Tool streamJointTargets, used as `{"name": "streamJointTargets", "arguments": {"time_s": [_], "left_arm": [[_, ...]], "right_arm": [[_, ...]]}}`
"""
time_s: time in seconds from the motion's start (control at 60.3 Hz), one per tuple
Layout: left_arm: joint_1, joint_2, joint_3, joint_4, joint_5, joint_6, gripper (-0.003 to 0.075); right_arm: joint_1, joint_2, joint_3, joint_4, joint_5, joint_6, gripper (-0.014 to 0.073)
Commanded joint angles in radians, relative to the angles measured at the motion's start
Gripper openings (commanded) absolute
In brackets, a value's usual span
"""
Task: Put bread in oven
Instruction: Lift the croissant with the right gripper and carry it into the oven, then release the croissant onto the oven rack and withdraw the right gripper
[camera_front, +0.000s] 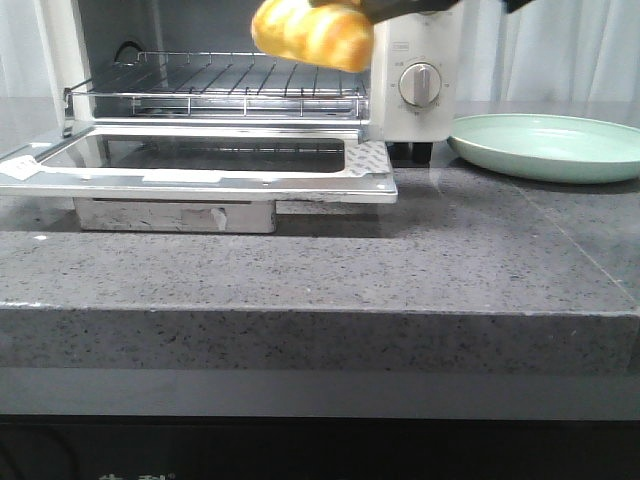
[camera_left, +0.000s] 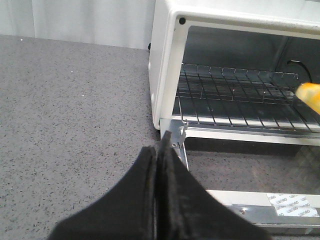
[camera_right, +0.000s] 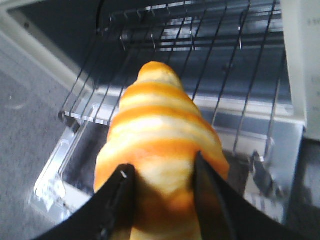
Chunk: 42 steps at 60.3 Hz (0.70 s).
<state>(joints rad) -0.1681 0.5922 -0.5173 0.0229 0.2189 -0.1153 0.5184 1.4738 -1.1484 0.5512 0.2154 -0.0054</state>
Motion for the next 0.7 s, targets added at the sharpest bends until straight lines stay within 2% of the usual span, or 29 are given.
{"name": "streamJointTargets", "arguments": {"time_s": [0.0,0.149,0.431,0.547,0.68], "left_arm": [[0.002,-0.001,-0.027,-0.001,-0.083,-0.010,-0.0020],[0.002,-0.001,-0.027,-0.001,-0.083,-0.010,-0.0020],[0.002,-0.001,-0.027,-0.001,-0.083,-0.010,-0.0020],[0.002,-0.001,-0.027,-0.001,-0.083,-0.010,-0.0020],[0.002,-0.001,-0.027,-0.001,-0.083,-0.010,-0.0020]], "right_arm": [[0.003,0.039,-0.093,0.065,-0.145,-0.010,0.0164],[0.003,0.135,-0.176,0.113,-0.215,-0.010,0.0164],[0.003,0.257,-0.302,0.113,-0.204,-0.010,0.0176],[0.003,0.257,-0.302,0.113,-0.204,-0.010,0.0276],[0.003,0.257,-0.302,0.113,-0.195,-0.010,0.0436]]}}
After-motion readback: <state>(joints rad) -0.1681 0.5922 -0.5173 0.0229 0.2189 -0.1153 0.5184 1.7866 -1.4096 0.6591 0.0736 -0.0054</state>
